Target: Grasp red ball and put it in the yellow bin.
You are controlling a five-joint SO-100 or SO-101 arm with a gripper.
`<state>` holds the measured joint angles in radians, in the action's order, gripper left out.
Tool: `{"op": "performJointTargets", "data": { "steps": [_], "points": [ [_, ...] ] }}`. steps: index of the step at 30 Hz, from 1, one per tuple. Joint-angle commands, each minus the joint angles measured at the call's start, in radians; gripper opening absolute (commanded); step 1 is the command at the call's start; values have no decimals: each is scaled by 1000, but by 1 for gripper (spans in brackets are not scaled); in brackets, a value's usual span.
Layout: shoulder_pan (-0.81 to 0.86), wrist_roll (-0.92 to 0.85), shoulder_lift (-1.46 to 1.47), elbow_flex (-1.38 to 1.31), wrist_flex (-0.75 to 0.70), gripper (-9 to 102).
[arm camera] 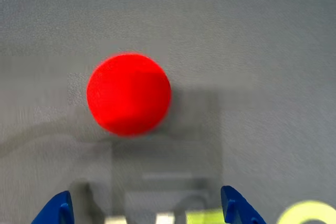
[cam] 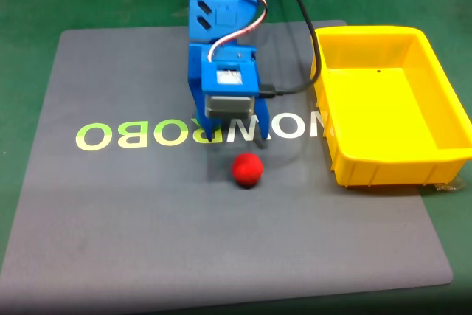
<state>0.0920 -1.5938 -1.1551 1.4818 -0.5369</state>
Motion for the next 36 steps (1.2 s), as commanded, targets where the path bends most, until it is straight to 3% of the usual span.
{"op": "performJointTargets", "data": {
  "steps": [1,29,33,36],
  "points": [
    [-17,23,21,-121,28,32],
    [-51,26,325,-456,18,28],
    [-54,15,333,-463,18,18],
    [-54,15,337,-468,18,4]
  ]
}}
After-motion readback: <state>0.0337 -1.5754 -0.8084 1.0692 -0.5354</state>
